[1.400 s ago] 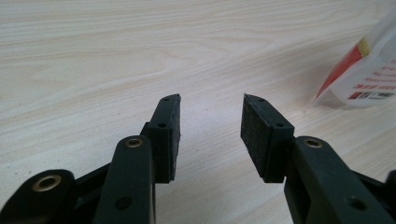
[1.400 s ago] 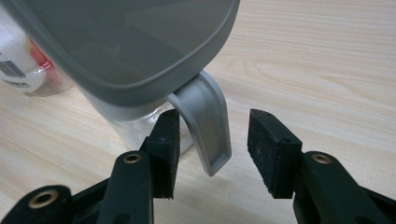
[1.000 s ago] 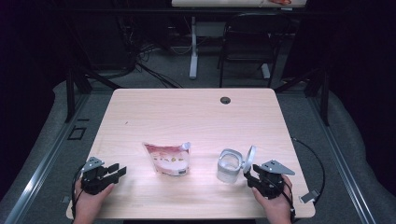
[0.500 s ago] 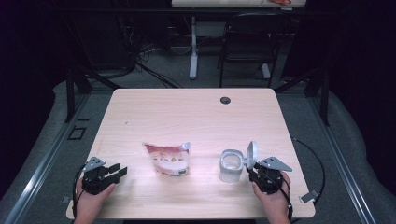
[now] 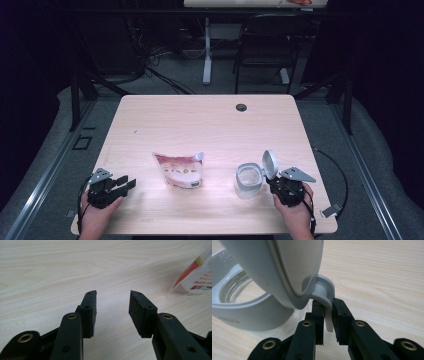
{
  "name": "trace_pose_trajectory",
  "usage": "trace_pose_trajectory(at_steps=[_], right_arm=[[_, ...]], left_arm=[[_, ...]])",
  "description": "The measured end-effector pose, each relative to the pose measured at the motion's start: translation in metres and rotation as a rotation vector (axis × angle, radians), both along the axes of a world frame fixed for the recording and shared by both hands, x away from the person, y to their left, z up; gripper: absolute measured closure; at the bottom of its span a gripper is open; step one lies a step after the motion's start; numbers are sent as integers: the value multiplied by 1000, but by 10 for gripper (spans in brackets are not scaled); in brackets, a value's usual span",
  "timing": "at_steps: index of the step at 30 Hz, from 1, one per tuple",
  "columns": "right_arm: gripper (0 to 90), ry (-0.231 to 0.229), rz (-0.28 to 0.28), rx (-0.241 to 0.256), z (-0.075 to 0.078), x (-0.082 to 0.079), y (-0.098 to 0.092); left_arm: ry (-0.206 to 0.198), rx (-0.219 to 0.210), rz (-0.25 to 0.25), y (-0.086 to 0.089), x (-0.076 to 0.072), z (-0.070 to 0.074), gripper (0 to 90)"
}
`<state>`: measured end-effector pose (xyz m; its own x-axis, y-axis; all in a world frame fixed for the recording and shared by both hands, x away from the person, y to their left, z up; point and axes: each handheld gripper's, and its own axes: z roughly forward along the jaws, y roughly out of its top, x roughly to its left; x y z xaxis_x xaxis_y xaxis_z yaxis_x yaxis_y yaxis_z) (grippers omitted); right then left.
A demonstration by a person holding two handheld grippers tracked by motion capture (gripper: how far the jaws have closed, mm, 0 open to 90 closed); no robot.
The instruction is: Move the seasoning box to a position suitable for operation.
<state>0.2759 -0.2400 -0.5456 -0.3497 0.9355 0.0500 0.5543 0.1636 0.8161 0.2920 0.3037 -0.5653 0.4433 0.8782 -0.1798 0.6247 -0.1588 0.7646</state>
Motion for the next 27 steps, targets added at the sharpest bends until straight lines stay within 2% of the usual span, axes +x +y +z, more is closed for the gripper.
trace_pose_trajectory(at_steps=[1,8,16,22,25,27], right_arm=[[811,-3,6,-13,0,-1,1],[814,-4,33,-8,0,-1,0],[824,-12,76,-28,0,-3,5],[829,-17,122,-58,1,-7,11],[824,-17,134,-56,1,-8,11],[800,-6,130,-12,0,-7,9]], left_arm=[[-1,-1,1,0,0,0,581],[0,1,1,0,0,0,581],[0,1,2,-1,1,0,581],[-1,1,2,0,0,0,581],[0,-1,0,0,0,0,581],[-1,0,2,0,0,0,581]])
